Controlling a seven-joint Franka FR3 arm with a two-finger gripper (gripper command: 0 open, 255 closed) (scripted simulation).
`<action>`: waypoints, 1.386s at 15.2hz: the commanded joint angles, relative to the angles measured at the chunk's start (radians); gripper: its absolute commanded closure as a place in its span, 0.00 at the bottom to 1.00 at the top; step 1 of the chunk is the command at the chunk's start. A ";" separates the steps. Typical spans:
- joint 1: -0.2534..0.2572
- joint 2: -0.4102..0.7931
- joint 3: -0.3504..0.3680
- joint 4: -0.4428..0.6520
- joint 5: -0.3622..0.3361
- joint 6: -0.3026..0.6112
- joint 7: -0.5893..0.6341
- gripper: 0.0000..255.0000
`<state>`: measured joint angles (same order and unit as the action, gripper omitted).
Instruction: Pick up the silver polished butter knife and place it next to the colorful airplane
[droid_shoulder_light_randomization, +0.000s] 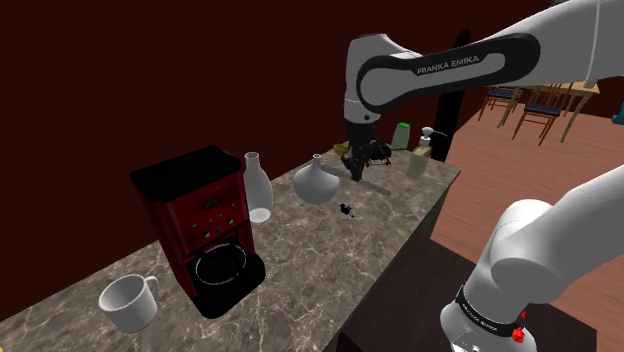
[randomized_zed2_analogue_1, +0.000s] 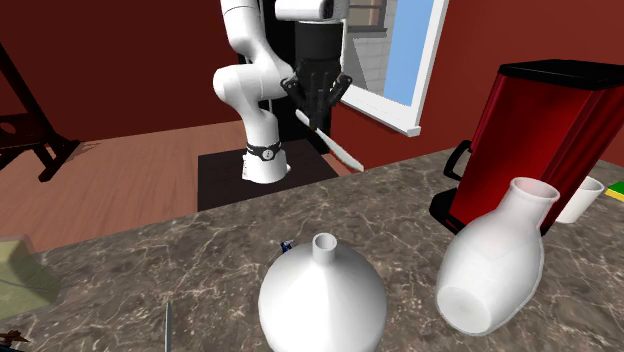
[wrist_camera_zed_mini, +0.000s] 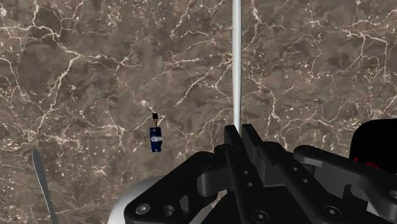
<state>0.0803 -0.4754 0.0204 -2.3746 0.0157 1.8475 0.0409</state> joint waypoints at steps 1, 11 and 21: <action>-0.023 0.010 -0.039 0.013 -0.022 -0.004 -0.053 1.00; -0.118 0.144 -0.214 0.137 -0.093 0.012 -0.291 1.00; -0.197 0.372 -0.367 0.372 -0.076 0.010 -0.537 1.00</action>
<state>-0.1086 -0.1285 -0.3326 -2.0354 -0.0662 1.8655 -0.4693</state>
